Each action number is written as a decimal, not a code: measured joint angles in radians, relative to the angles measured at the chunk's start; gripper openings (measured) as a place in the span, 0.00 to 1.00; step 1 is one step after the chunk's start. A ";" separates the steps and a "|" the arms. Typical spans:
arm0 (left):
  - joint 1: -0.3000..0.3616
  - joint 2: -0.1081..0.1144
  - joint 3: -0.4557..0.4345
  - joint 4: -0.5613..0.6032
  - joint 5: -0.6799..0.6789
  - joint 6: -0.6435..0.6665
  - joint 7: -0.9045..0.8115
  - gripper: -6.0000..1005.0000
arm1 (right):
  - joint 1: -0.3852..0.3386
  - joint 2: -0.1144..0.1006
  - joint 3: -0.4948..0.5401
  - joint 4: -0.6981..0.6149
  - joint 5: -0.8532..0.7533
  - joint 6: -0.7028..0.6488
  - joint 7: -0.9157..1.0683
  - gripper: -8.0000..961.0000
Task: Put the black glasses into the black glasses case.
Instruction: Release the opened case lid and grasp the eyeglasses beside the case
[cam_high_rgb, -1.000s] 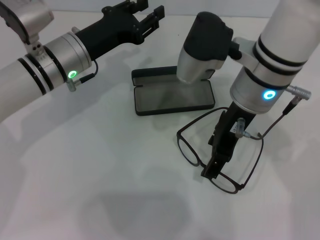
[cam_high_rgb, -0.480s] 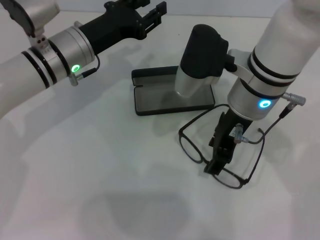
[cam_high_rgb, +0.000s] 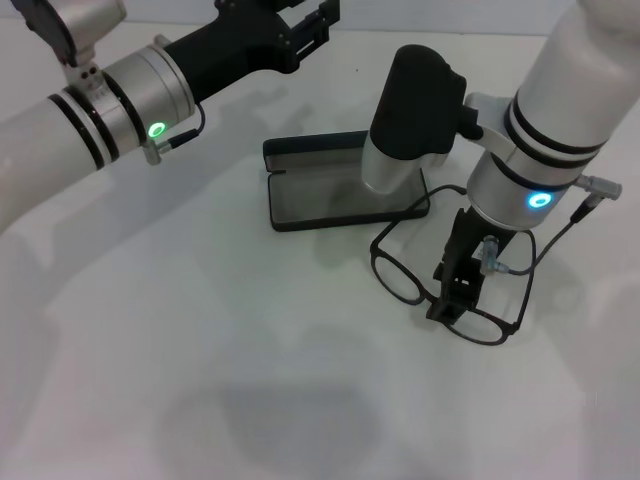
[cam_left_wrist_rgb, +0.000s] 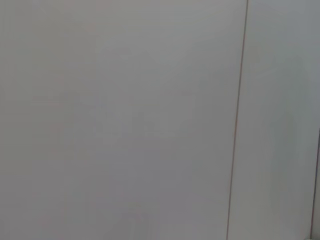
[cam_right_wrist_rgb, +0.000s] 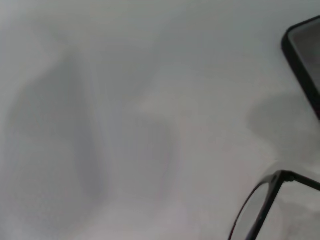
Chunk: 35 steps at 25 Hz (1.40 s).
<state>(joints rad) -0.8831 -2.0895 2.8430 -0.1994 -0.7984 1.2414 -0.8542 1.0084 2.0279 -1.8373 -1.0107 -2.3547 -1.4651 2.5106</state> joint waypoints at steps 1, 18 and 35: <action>-0.001 0.000 0.000 0.000 0.000 0.000 0.001 0.48 | -0.002 0.000 -0.001 -0.002 -0.004 0.004 -0.001 0.48; -0.004 -0.001 0.001 0.025 -0.002 -0.013 0.035 0.48 | -0.021 0.000 -0.080 -0.011 -0.009 0.088 -0.008 0.39; 0.011 -0.003 -0.005 0.052 -0.037 -0.009 0.082 0.48 | -0.043 -0.002 -0.063 -0.015 -0.009 0.114 -0.034 0.26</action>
<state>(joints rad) -0.8722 -2.0921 2.8382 -0.1475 -0.8355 1.2323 -0.7720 0.9650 2.0257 -1.9000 -1.0260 -2.3638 -1.3508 2.4767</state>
